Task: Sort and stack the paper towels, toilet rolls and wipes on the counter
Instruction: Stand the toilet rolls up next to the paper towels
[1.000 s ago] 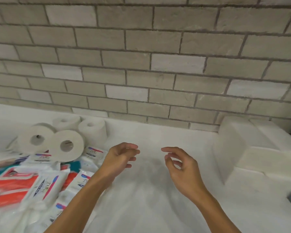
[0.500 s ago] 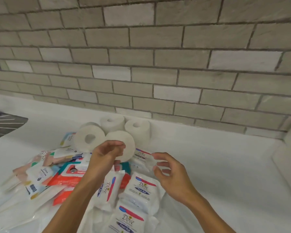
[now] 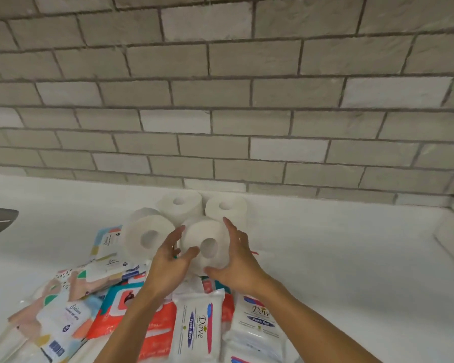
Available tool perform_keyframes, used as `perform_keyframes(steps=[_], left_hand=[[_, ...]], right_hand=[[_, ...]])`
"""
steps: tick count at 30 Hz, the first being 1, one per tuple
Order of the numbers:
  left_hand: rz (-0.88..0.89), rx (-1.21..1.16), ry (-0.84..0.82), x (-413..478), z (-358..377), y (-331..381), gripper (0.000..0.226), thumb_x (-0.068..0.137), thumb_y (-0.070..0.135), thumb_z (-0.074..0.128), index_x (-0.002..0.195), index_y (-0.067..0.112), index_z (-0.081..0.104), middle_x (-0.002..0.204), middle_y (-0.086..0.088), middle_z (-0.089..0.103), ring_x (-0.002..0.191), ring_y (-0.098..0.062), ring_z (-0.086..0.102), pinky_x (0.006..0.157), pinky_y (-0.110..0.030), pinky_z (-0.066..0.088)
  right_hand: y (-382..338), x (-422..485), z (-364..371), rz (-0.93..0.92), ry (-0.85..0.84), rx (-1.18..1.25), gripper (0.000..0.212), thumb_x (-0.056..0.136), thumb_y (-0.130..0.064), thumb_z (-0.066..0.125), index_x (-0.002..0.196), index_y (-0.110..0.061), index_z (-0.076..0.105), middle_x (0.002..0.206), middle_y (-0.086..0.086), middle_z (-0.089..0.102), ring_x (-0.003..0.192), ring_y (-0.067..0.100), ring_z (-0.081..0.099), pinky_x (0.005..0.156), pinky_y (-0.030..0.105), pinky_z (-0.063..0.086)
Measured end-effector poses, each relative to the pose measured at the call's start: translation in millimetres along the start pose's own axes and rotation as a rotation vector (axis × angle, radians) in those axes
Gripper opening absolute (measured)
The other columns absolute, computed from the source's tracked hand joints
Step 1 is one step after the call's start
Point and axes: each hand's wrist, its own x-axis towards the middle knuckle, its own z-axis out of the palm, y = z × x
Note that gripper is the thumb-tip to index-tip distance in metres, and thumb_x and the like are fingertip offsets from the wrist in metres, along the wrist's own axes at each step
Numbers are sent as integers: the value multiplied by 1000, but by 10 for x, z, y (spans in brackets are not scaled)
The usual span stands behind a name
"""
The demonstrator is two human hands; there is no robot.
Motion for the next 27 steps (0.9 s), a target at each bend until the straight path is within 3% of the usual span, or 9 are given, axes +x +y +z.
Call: perform_keyframes(steps=[4,7,11,15,18,20,23,25,27], left_hand=[[-17,-107,-81,-19,-43,-61,68,72,23,63,137,31,48,124,6,63,105,-12,63,78,-29,56],[4,-132,-120,-55,-71,-124,75,67,20,57,140,34,45,132,4,60,117,-19,60,91,-43,57],[53,-149,-134,-64,-137,-159,74,70,18,55,140,39,44,137,6,57,121,-21,58,96,-52,53],[90,-83,-188,-69,-209,-136,79,64,17,55,136,49,45,138,12,56,121,-17,57,94,-46,54],[160,32,-199,-104,-264,-103,75,71,8,62,132,50,47,132,20,56,118,-11,57,80,-26,58],[263,151,-188,-129,-305,-75,80,74,5,71,133,51,42,134,22,50,123,-6,51,86,-22,56],[483,461,-221,-125,-310,-26,104,65,39,84,143,57,17,155,25,19,143,1,21,114,-28,29],[571,615,-221,-86,-261,7,121,56,61,81,145,57,0,161,22,4,148,0,4,118,-29,16],[640,671,-180,-59,-214,67,133,48,67,81,150,46,0,162,16,8,149,-4,7,119,-30,17]], right_hand=[[22,128,147,32,0,55,125,67,-34,85,148,-48,-10,147,-4,13,136,23,34,107,39,43],[42,169,271,40,54,60,134,57,-43,90,139,-62,-15,148,-7,6,136,25,32,106,44,43],[1,227,368,83,151,31,141,50,-51,92,140,-57,-17,146,-7,6,135,28,30,103,44,45],[-17,211,338,61,246,12,125,58,-45,89,143,-51,-2,141,-6,14,131,25,34,100,40,48],[-29,134,198,41,237,63,116,53,-45,87,137,-57,9,131,-9,24,127,20,39,99,41,50],[-55,68,35,14,200,82,113,53,-45,87,137,-57,13,127,-9,30,123,15,41,98,36,50],[-89,-17,-219,-48,59,90,110,57,-45,86,139,-55,14,128,-11,36,123,10,41,97,28,46],[-99,-40,-320,-75,-31,114,111,55,-50,86,139,-55,15,133,-13,37,126,10,42,102,34,47],[-126,-34,-375,-90,-114,170,110,55,-52,87,141,-53,17,137,-16,38,128,9,42,104,38,47]])
